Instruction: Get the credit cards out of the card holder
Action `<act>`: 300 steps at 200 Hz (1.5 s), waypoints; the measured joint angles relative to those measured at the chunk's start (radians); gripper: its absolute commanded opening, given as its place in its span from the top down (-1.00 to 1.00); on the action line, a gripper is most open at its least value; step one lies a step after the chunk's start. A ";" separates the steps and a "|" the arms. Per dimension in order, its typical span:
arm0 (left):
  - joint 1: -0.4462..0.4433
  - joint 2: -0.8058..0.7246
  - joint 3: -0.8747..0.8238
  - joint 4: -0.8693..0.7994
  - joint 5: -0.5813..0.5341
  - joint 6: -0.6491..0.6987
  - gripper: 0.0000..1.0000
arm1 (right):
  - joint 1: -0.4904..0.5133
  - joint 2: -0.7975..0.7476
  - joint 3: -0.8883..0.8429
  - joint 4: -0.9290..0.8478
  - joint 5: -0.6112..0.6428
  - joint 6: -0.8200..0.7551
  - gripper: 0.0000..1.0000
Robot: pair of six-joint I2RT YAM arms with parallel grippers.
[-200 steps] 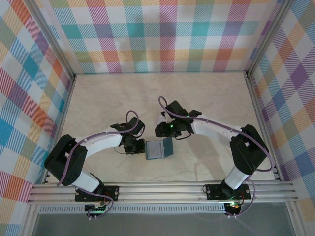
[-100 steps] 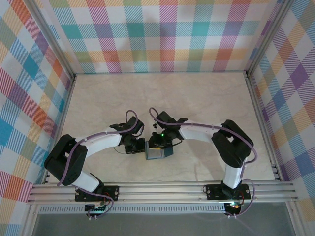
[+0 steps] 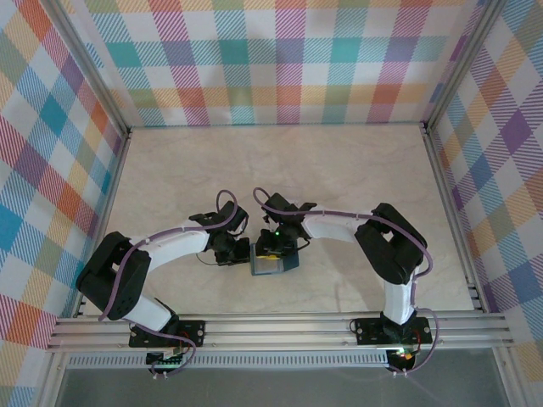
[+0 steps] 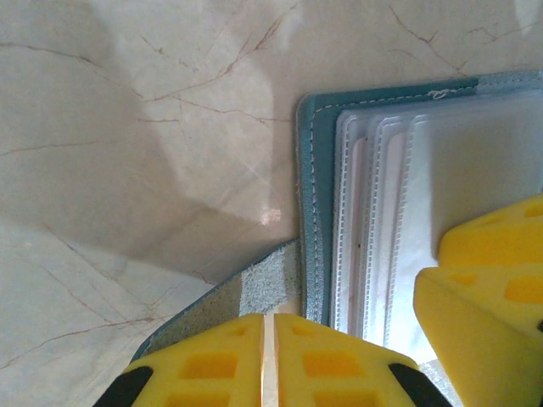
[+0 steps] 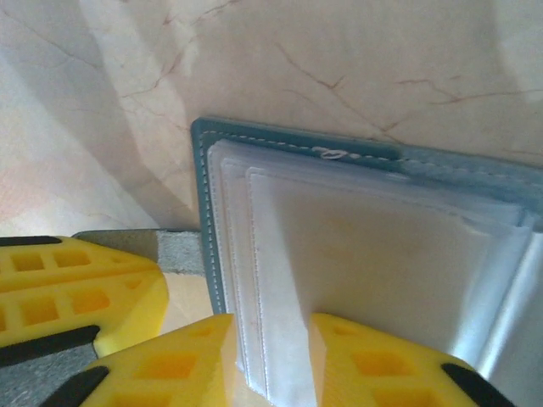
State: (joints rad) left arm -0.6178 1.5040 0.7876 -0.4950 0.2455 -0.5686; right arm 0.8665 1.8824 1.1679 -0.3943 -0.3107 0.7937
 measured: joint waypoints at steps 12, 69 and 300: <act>0.000 0.000 0.000 0.000 0.000 0.000 0.76 | 0.003 0.000 0.013 -0.028 0.023 -0.003 0.25; 0.000 -0.003 0.000 0.000 0.000 0.000 0.75 | 0.049 0.001 0.126 -0.240 0.196 -0.037 -0.17; 0.032 -0.039 0.040 -0.026 -0.026 -0.014 0.81 | 0.076 0.007 0.074 -0.146 0.140 0.006 0.37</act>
State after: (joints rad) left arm -0.5854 1.4654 0.8272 -0.5205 0.2192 -0.5827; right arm 0.9428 1.8896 1.2423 -0.5404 -0.1711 0.7998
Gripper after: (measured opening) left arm 0.097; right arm 0.318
